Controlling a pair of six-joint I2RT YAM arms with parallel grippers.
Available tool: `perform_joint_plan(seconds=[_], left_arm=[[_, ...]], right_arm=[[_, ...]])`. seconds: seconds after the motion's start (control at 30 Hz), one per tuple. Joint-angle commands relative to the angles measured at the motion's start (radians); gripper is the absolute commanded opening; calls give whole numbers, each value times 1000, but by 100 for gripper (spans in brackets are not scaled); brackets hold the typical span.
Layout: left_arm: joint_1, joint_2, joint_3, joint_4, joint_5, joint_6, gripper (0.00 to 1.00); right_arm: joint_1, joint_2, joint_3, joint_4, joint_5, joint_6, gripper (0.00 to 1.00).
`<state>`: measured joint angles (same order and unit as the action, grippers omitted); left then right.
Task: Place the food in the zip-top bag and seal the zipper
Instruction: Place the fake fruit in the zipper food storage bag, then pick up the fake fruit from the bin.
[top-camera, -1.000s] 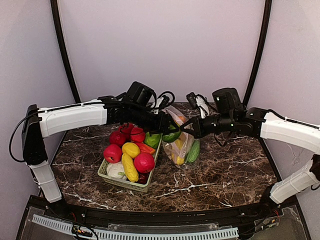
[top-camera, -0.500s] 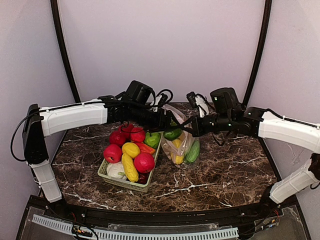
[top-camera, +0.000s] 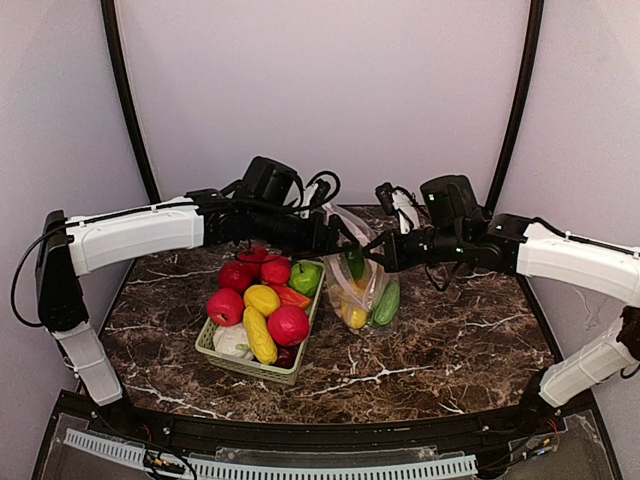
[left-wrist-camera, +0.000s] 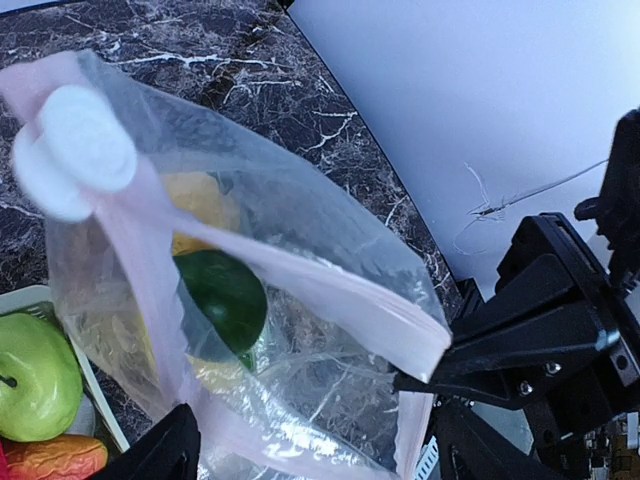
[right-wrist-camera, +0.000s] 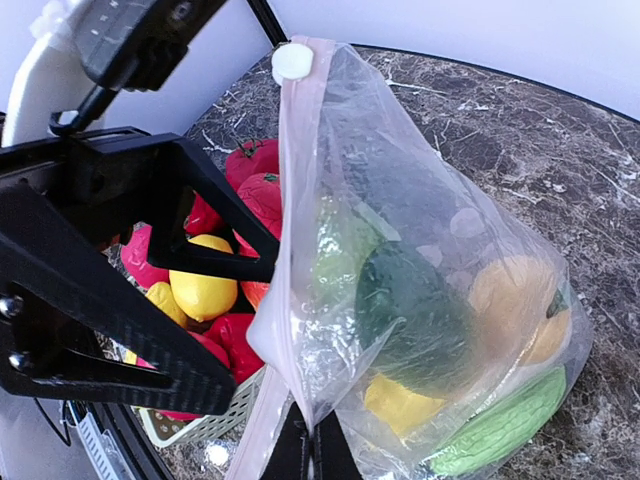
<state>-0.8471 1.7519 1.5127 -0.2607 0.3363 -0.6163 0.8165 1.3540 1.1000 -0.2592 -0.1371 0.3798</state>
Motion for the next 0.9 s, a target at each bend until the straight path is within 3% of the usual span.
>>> perform_joint_plan(seconds=[0.0,0.27,0.47,0.6,0.87], left_arm=[[-4,-94,-41,19,-33,39,82],[-4,-273,-188,118,-90,80,81],[-4,-387,-267,-13,-152,157,81],[-13,-447,-352,-57,-88,196,81],[-98,-476,-488,-165,-115,345,79]], right_arm=[[6,1,27,9,14,14,0],[3,-16,28,8,39,27,0],[0,-13,33,8,38,27,0],[-2,-9,38,9,38,27,0],[-2,-10,41,9,24,16,0]])
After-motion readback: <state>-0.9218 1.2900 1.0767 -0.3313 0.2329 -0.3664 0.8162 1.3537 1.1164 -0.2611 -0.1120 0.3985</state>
